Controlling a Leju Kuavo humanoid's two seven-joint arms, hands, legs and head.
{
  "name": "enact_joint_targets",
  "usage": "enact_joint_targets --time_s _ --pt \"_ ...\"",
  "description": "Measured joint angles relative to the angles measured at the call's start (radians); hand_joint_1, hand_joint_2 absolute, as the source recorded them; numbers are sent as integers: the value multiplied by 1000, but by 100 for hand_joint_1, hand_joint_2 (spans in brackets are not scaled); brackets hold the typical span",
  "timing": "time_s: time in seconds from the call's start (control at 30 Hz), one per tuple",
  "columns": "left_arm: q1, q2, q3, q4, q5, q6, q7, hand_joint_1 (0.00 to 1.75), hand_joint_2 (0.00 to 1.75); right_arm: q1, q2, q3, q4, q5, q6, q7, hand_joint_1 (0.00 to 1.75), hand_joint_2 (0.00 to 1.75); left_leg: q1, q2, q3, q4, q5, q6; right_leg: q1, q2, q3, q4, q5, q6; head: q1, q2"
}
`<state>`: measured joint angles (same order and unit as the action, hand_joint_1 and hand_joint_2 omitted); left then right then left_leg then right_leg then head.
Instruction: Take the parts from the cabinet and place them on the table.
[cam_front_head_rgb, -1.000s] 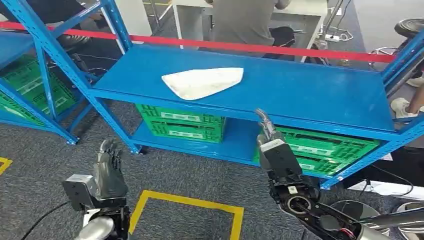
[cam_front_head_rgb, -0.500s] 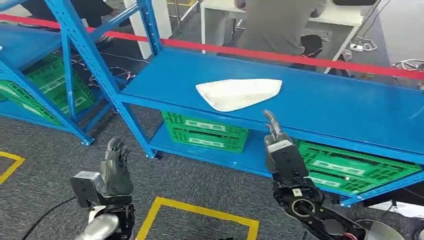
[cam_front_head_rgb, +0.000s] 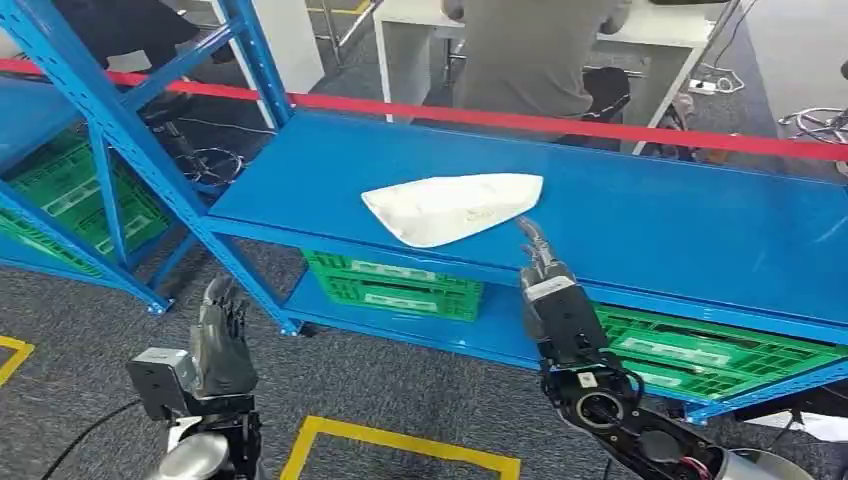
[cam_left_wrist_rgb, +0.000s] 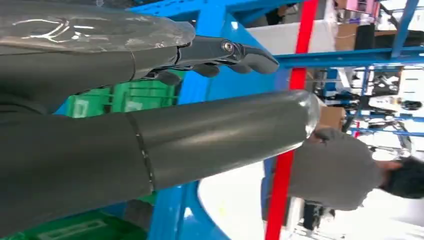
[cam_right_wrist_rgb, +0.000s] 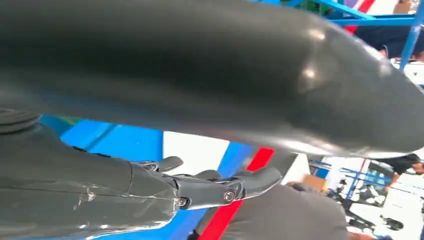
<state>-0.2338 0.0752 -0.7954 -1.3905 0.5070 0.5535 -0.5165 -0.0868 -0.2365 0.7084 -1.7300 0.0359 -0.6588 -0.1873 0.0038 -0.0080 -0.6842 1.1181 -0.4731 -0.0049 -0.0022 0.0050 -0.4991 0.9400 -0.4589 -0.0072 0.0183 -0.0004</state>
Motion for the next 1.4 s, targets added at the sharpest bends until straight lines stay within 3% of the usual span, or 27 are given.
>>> enact_joint_targets --time_s 0.07,0.1,0.17,0.2,0.27,0.3,0.37,0.4,0.43,0.47,0.5,0.53,0.57,0.6,0.63,0.67,0.7,0.73,0.77,0.83,1.03,1.13,1.4 --pt "0 0 0 0 -1 0 0 0 0 -1 0 0 0 2 -2 -3 0 0 -3 4 43 -156 124 13 1 -1 14 -1 -19 8 -9 0" --pt "0 0 0 1 -1 2 0 0 0 0 0 0 1 11 -4 -2 0 0 -10 4 42 -157 79 19 5 5 21 1 -26 14 -12 0" --pt "6 0 2 0 -6 4 0 0 0 -2 0 -1 1 37 -10 6 0 0 -8 -3 49 -166 100 31 4 5 28 13 -27 27 -6 0" --pt "7 0 3 0 -8 5 -1 0 0 -3 0 -2 0 51 -13 10 0 0 -8 -1 61 -168 94 36 6 6 33 12 -28 32 -3 0" --pt "8 0 4 -1 -12 11 -2 0 0 -8 0 -5 -1 80 -17 23 0 0 -4 0 86 -172 87 46 0 2 23 50 -58 42 0 0" --pt "10 0 4 -1 -14 14 -1 0 0 -11 -2 -12 -3 95 -19 34 0 0 -4 -1 91 -172 86 49 -1 2 -11 120 -86 48 7 0" --pt "19 2 5 -2 -20 23 2 0 0 -12 -10 -30 -5 130 -19 61 0 0 -4 -1 95 -171 78 51 -2 2 -108 281 -154 52 16 0" --pt "28 4 6 -3 -24 23 3 0 0 -10 -14 -40 -8 152 -19 75 0 0 -4 -2 98 -171 73 51 -3 2 -143 322 -171 57 21 0" --pt "35 6 6 -6 -28 26 3 0 0 -9 -17 -50 -12 174 -19 92 0 0 -4 -3 104 -170 68 50 -5 2 -153 317 -161 59 27 0" --pt "41 8 8 -9 -33 31 3 0 0 -6 -21 -63 -18 195 -19 111 0 0 -4 -3 112 -170 62 49 -6 2 -145 273 -121 58 31 0" --pt "44 8 11 -12 -37 33 6 0 0 -2 -27 -81 -26 221 -20 131 0 175 -4 -5 123 -170 55 48 -7 1 -116 187 -55 55 35 0" --pt "45 8 13 -15 -40 34 9 0 0 1 -32 -97 -34 242 -20 145 0 175 -4 -6 134 -170 49 45 -7 2 -84 97 9 51 40 0" --pt "46 8 15 -18 -43 35 10 0 0 2 -35 -114 -40 259 -20 154 0 175 -4 -6 141 -171 43 42 -7 2 -63 28 47 47 46 0" --pt "45 8 15 -19 -44 35 13 0 0 4 -36 -132 -44 272 -20 163 0 175 -6 -6 143 -170 42 38 -2 1 -68 20 16 45 42 0" --pt "46 9 17 -20 -46 37 15 0 0 6 -39 -147 -52 283 -20 170 0 175 -8 -7 135 -170 42 32 2 -1 -57 9 27 36 47 0" --pt "52 9 19 -22 -46 38 18 0 0 17 -42 -159 -59 290 -20 176 0 175 -9 -7 137 -161 43 27 3 -1 -64 7 41 30 47 0" --pt "55 9 22 -26 -47 39 17 0 0 23 -45 -170 -67 299 -20 181 0 175 -13 -7 139 -166 41 23 0 -2 -61 5 37 25 44 0" --pt "54 10 24 -27 -47 40 16 0 0 28 -45 -186 -77 305 -20 187 0 175 -14 -5 137 -165 36 36 -4 5 -57 6 47 48 37 0" --pt "53 10 25 -29 -47 41 16 0 0 29 -50 -202 -84 307 -20 191 0 175 -13 -4 137 -166 38 46 -4 5 -57 6 47 48 33 0" --pt "55 12 27 -34 -48 41 16 0 0 30 -55 -227 -95 308 -20 194 0 175 -13 -3 141 -172 39 47 -4 6 -57 6 45 47 25 0" --pt "58 14 29 -40 -52 41 16 0 0 46 -61 -280 -122 376 -20 222 0 175 -13 -3 146 -185 43 37 -2 5 -57 6 42 35 2 0" --pt "59 15 29 -42 -55 33 16 0 0 59 -74 -322 -144 424 -20 267 0 175 -12 -3 146 -186 44 28 -1 4 -57 6 42 33 0 0" --pt "61 15 29 -42 -57 29 16 0 0 94 -106 -436 -203 492 -20 312 0 175 -12 -3 145 -186 44 27 -5 4 -56 5 43 32 2 0"
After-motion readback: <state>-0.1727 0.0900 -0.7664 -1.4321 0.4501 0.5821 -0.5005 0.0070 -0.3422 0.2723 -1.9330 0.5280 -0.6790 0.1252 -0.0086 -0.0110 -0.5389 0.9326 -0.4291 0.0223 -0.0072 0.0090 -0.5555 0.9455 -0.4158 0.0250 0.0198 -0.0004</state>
